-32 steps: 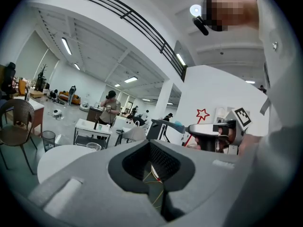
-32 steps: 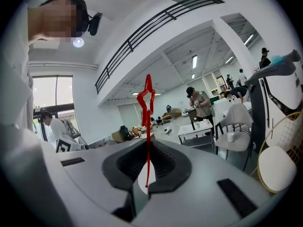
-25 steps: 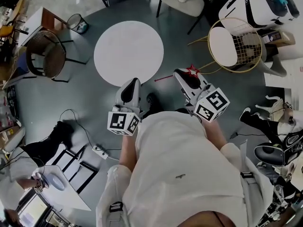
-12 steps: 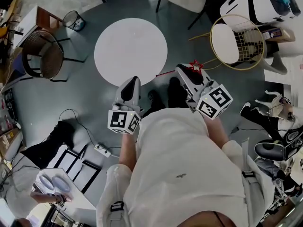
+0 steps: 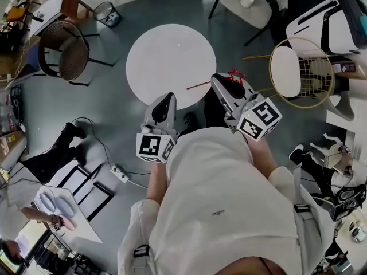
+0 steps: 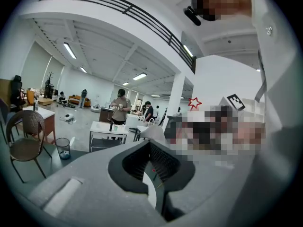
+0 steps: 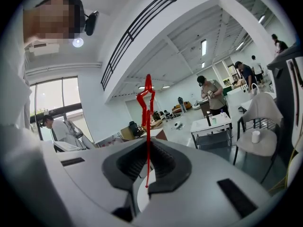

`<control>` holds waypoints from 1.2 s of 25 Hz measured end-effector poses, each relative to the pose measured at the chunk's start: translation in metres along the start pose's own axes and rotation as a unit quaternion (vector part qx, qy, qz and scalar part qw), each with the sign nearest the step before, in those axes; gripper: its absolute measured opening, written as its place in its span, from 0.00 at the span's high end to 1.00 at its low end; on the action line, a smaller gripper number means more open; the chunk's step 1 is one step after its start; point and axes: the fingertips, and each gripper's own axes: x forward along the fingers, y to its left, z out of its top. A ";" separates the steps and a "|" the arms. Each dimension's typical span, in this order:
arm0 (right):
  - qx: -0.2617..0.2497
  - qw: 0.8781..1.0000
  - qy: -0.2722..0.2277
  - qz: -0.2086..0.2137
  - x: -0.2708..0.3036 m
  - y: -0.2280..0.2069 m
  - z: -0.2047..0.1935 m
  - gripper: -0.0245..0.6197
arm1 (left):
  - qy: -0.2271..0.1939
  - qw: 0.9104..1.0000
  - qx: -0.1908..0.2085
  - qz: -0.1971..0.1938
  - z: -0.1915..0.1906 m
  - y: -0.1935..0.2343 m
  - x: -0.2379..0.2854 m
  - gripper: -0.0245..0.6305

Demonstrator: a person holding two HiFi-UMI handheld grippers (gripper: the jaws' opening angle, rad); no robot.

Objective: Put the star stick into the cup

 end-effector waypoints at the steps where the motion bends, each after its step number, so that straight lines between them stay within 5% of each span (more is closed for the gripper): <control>1: -0.001 1.000 0.003 0.007 0.007 -0.004 0.003 0.93 | -0.001 1.000 -0.002 0.008 0.002 0.003 0.004 0.95; 15: -0.002 0.994 0.060 0.091 0.099 -0.100 0.044 0.93 | -0.018 0.992 -0.018 0.122 0.036 0.043 0.080 0.95; 30: -0.003 0.978 0.124 0.166 0.194 -0.187 0.044 0.93 | 0.021 0.971 -0.076 0.228 0.016 0.064 0.150 0.95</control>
